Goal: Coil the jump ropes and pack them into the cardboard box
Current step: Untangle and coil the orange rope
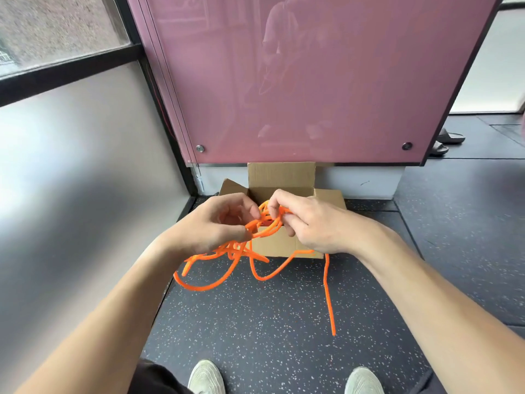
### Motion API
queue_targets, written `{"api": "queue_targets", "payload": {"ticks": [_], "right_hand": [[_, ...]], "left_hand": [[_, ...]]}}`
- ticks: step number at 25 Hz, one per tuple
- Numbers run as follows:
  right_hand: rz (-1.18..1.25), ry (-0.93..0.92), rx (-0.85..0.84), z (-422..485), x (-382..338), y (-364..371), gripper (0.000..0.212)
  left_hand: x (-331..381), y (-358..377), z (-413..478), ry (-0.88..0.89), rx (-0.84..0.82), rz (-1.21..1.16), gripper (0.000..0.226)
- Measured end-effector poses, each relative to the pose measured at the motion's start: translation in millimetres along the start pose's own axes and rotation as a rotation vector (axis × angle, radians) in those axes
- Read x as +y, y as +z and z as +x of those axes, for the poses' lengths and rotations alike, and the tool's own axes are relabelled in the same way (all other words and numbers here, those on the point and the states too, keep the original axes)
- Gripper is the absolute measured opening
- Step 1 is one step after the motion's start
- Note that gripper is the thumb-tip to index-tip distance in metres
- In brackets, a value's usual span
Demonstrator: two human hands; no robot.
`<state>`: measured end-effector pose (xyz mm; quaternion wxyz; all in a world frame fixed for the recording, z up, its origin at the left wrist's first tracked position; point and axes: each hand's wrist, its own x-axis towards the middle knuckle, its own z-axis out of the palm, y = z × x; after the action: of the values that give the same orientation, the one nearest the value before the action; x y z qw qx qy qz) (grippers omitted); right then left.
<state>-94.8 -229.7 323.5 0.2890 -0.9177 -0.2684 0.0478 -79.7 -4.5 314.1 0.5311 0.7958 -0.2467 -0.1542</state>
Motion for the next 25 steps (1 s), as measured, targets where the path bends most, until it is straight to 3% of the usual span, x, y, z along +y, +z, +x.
{"api": "queue_targets", "payload": {"ticks": [4,6,8,10,11,13,15,18,21,23,25], "right_hand": [[0.032,-0.041,0.083,-4.0,0.9,-9.2,0.002],[0.04,-0.059,0.156,-3.9,1.0,-8.6,0.02],[0.023,-0.065,0.295,0.4,2.6,-3.0,0.036],[-0.013,0.04,0.433,2.9,8.6,-2.5,0.043],[-0.009,0.149,0.468,2.3,17.7,-7.4,0.042],[0.109,0.365,0.471,-5.2,38.3,-20.6,0.036],[0.162,0.461,0.451,-14.3,53.4,-27.9,0.033],[0.201,0.44,0.384,-15.2,49.7,-23.1,0.032],[0.562,0.378,0.437,-11.7,37.7,-21.3,0.036],[0.782,0.321,0.494,-11.9,28.1,-26.6,0.038],[0.982,0.27,0.525,-11.4,17.4,-29.1,0.037]], "left_hand": [[-4.8,-10.3,-1.8,0.082,0.009,0.159,0.02],[-6.3,-7.7,-0.3,0.13,0.061,0.298,0.014],[-5.2,-1.6,3.5,0.219,0.214,0.514,0.006],[-4.1,-5.0,7.9,0.241,0.486,0.586,0.012],[-3.4,-14.3,7.1,0.199,0.673,0.486,0.014],[-4.5,-43.7,0.1,0.082,1.024,0.028,0.021],[-7.8,-59.8,-10.9,-0.106,1.195,-0.425,0.023],[-14.2,-61.3,-15.0,-0.34,1.249,-0.661,0.022],[-21.1,-61.6,-15.0,-0.487,1.207,-0.658,0.017],[-21.3,-55.1,-14.6,-0.581,1.042,-0.441,0.025],[-14.8,-37.5,-13.3,-0.544,0.871,-0.086,0.039]]}}
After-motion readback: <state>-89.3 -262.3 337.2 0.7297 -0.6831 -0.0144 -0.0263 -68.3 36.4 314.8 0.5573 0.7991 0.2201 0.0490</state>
